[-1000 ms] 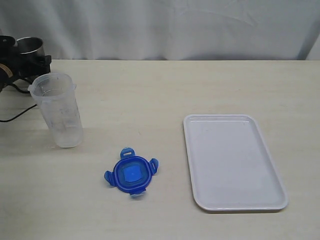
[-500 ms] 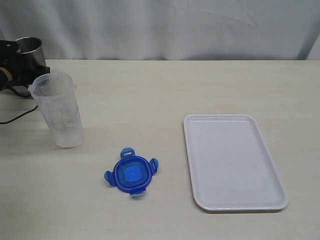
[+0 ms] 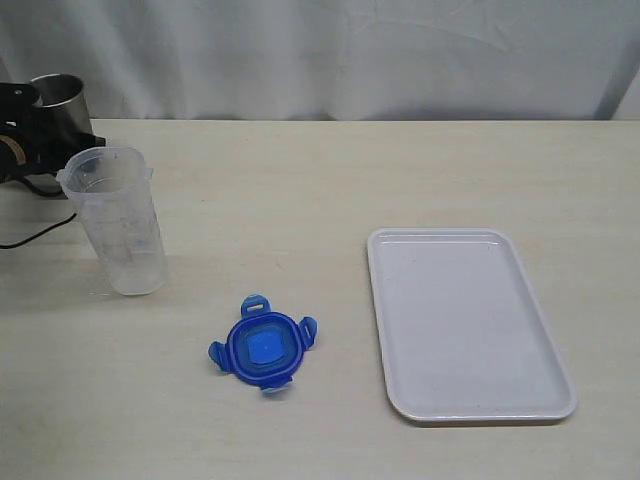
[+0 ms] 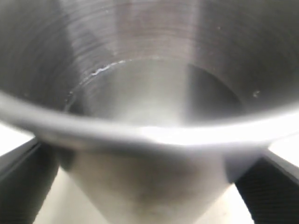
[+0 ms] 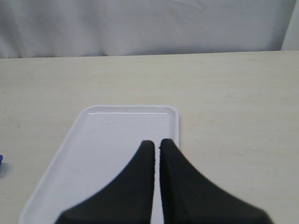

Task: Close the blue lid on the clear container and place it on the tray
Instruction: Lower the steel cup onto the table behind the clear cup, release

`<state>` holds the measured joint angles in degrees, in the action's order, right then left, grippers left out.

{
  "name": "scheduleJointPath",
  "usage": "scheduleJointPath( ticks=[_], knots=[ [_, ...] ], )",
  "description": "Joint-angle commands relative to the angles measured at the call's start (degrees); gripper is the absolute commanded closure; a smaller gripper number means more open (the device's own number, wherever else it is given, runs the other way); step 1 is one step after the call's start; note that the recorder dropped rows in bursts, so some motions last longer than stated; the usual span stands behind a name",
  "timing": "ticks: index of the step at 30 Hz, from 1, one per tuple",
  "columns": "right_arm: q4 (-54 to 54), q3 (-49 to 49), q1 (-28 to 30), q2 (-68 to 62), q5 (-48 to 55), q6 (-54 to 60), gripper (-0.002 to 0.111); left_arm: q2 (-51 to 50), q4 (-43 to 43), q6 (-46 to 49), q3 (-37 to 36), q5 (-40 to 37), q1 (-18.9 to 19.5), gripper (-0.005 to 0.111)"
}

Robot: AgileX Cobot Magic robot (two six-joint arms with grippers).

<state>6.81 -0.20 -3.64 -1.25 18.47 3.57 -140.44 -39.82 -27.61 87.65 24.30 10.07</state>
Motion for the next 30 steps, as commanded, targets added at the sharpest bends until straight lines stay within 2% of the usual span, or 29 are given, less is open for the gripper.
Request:
scheduleJointPath(
  ticks=[1,6,12,23,30],
  knots=[
    [-0.03,0.20,-0.23,-0.03,-0.21,-0.09,0.104,0.86,-0.41,-2.63,0.46,-1.10,-0.13,0.002],
    [-0.03,0.20,-0.23,-0.03,-0.21,-0.09,0.104,2.44,-1.68,-2.81,-0.29,-4.07,-0.13,0.002],
    [-0.03,0.20,-0.23,-0.03,-0.21,-0.09,0.104,6.53,-1.68,-1.98,-4.46,-0.96,-0.13,0.002],
    [-0.03,0.20,-0.23,-0.03,-0.21,-0.09,0.104,11.19,-1.46,-1.87,-12.16,-1.44,0.21,0.002],
    [-0.03,0.20,-0.23,-0.03,-0.21,-0.09,0.104,15.67,-1.46,-2.21,-16.53,-1.82,2.05,0.002]
  ],
)
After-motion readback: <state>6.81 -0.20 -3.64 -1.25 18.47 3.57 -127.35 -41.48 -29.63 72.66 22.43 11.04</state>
